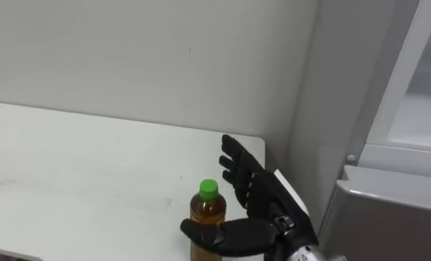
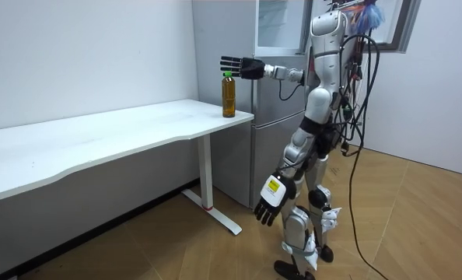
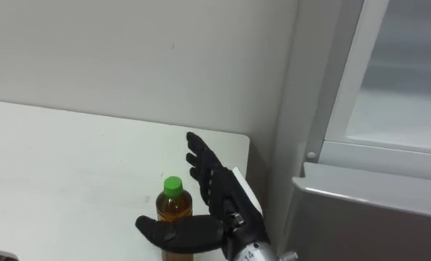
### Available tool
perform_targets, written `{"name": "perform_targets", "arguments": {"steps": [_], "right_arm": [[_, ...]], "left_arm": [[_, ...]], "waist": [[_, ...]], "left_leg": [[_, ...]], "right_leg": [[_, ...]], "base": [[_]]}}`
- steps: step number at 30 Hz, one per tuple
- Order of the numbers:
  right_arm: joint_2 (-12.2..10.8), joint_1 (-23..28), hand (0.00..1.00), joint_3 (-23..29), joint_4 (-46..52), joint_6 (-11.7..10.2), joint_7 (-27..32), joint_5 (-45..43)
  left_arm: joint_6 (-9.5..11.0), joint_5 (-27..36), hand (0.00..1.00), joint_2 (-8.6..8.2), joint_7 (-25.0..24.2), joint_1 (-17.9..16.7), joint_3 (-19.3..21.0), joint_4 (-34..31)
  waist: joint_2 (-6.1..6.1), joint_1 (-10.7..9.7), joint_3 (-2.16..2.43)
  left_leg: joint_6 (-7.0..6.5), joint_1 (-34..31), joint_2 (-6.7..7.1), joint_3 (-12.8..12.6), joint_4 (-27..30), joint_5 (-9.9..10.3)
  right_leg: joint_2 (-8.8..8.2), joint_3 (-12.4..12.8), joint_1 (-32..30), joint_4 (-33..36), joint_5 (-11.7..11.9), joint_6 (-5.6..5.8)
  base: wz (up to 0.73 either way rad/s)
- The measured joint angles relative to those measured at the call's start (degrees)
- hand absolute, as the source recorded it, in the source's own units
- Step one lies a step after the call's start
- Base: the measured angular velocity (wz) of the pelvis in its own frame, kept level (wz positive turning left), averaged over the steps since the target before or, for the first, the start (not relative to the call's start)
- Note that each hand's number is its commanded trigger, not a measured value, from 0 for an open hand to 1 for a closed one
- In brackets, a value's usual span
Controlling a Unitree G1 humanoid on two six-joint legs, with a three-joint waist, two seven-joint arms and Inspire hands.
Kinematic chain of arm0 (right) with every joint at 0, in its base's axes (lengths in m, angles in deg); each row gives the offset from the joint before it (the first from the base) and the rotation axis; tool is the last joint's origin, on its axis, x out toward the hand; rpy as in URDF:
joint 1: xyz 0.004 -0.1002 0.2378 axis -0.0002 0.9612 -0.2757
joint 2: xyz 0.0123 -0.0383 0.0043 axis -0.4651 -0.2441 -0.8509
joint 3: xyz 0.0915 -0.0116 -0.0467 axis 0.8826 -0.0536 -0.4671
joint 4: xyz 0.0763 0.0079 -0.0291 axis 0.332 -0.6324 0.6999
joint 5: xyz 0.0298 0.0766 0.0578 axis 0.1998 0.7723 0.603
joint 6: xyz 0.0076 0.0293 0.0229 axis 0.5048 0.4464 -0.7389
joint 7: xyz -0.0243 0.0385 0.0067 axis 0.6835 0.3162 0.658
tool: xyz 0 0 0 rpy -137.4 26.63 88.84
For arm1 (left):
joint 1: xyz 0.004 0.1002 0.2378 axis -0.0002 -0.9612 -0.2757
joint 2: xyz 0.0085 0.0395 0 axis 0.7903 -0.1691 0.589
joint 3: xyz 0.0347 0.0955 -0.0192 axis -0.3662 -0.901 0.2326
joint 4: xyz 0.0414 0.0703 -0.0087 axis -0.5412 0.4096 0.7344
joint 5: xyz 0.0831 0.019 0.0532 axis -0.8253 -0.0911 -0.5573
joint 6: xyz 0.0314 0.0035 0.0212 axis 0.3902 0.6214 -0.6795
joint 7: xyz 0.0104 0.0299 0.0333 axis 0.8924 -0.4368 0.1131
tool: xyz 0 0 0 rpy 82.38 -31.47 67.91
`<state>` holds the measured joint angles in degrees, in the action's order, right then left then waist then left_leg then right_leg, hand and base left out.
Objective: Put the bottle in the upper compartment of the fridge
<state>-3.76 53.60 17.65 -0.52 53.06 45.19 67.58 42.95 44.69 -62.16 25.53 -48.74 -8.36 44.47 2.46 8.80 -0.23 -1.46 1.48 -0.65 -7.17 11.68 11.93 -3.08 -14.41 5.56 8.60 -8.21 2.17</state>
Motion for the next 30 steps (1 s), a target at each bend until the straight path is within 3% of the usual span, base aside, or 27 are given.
{"name": "perform_targets", "arguments": {"steps": [17, 30], "right_arm": [[-0.2, 0.0, 0.0, -0.2, -13.8, 0.6, -0.4, -3.3], [-0.5, -0.2, 0.0, -0.1, -16.1, 0.5, 0.7, -3.2]], "left_arm": [[-1.1, -2.1, 0.0, 0.04, -1.1, 0.4, 0.2, 0.4], [-1.1, -2.2, 0.0, -0.02, -2.8, 0.3, 0.2, 0.5]], "waist": [[0.25, 0.5, -0.26], [0.16, 0.9, -0.59]], "left_leg": [[-0.11, -0.8, 0.46, 2.4, 0.2, -0.1], [-0.11, -0.8, 0.48, 2.6, 0.0, -0.1]], "right_leg": [[-0.21, -1.6, 0.4, 0.0, 0.0, 0.01], [-0.21, -1.7, 0.3, -0.1, 0.0, 0.03]], "base": [[0.07], [0.01]]}}
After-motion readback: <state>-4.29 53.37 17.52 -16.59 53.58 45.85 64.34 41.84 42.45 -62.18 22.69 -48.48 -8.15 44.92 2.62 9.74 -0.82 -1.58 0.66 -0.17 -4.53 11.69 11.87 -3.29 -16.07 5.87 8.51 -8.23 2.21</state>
